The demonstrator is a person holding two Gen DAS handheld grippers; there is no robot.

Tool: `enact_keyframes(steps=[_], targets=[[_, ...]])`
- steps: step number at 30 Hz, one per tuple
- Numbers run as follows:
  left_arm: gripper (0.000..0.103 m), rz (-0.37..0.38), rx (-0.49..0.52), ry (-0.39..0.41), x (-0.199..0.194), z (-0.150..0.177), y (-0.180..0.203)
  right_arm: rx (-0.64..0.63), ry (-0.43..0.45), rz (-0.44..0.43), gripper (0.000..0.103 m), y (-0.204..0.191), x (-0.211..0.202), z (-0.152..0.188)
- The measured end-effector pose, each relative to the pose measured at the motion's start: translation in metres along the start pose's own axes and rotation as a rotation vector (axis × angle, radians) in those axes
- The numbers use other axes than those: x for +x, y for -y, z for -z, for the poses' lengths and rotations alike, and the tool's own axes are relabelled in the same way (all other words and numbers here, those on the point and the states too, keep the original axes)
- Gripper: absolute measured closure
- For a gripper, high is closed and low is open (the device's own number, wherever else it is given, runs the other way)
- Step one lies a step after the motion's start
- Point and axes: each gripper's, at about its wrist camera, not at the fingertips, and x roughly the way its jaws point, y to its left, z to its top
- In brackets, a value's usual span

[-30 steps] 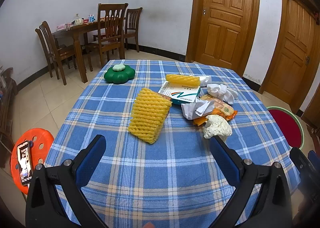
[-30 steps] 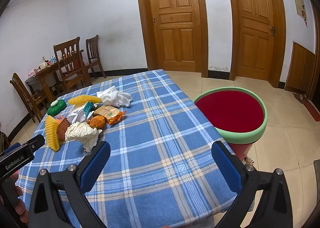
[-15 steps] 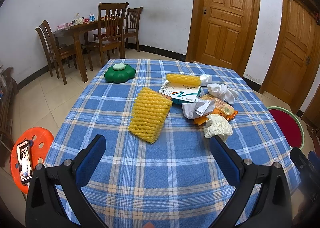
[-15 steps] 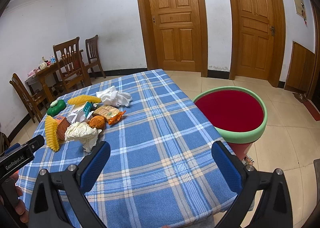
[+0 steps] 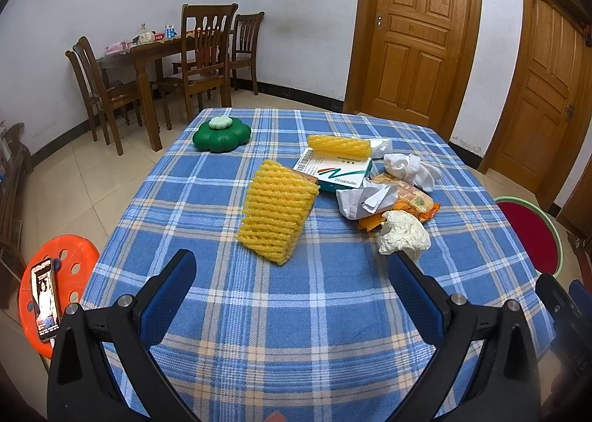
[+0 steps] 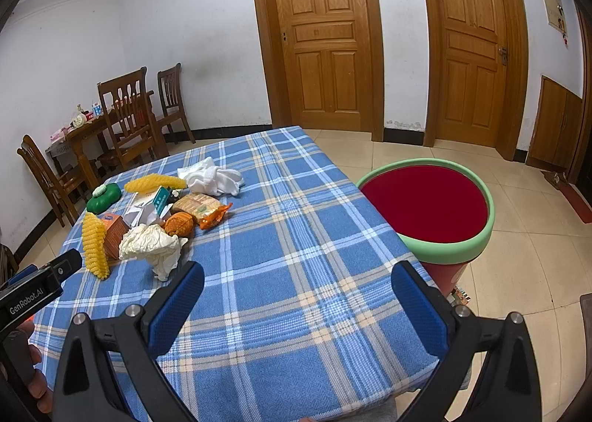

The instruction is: Collect trash

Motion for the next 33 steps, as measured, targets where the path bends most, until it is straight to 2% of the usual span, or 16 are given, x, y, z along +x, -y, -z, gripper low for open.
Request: enact_keyframes(steps=[33], targets=[[0.001, -0.018, -0.002, -0.027, 0.011, -0.006, -0.008, -0.005, -0.027, -0.011, 0.0, -0.003, 0.011, 0.0]])
